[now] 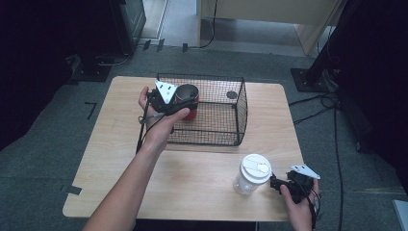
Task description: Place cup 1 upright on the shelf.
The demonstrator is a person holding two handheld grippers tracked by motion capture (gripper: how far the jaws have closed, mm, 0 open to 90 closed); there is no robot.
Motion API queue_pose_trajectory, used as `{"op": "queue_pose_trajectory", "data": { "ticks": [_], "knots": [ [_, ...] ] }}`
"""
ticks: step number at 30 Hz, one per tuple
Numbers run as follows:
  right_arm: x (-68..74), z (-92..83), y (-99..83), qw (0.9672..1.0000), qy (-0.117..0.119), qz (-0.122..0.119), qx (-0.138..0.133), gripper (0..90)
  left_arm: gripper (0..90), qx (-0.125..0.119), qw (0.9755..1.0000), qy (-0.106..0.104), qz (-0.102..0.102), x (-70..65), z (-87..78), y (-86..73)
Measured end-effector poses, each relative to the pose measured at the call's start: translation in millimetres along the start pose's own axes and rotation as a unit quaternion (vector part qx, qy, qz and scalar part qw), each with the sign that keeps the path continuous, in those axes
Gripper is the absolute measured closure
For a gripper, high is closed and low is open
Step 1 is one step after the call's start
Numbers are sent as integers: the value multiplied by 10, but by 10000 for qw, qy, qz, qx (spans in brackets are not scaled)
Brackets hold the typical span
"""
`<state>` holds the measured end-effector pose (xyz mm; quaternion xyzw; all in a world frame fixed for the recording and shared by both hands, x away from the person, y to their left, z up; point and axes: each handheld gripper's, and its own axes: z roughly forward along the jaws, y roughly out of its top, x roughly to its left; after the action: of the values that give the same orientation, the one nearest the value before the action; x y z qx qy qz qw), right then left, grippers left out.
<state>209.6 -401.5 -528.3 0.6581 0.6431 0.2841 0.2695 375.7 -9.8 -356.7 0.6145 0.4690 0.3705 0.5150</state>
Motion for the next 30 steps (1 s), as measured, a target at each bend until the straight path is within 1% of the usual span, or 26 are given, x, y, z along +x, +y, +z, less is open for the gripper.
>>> {"op": "queue_pose_trajectory", "data": {
  "ticks": [4,5,7,9,13,15,16,19,20,21,23,24,30],
  "knots": [
    [-1,0,0,10000,-7,-9,-3,17,0,-101,9999,-5,73,39,-195,2],
    [-1,0,0,10000,-7,-8,-2,17,0,-119,9999,-18,63,49,-240,-8],
    [-1,1,0,10000,-7,-8,-4,17,0,-119,9999,-31,18,78,-329,-42],
    [0,2,1,10000,-5,-6,-5,16,0,-102,9999,-9,14,116,-405,-95],
    [4,4,4,10000,-2,-1,2,15,0,-42,10000,11,-49,194,-500,-178],
    [3,3,4,10000,0,-3,5,16,0,-29,10000,28,-49,239,-596,-244],
    [3,3,4,10000,0,-3,5,16,0,-29,10000,28,-49,239,-596,-244],
    [5,3,4,10000,-2,4,4,15,0,-47,10000,-7,-69,281,-709,-301],
    [5,4,4,10000,-2,5,3,16,0,-52,9999,-53,-98,305,-790,-336],
    [5,4,4,10000,-3,5,3,16,0,-52,9999,-53,-98,305,-790,-336],
    [5,4,4,10000,-6,6,3,16,0,-15,9997,-186,-135,330,-878,-373],
    [6,3,4,10000,-1,13,8,16,0,-18,9997,-193,-140,343,-921,-395],
    [10,2,2,10000,-23,18,1,16,0,61,9997,-251,24,437,-1111,-554]
  ]
}}
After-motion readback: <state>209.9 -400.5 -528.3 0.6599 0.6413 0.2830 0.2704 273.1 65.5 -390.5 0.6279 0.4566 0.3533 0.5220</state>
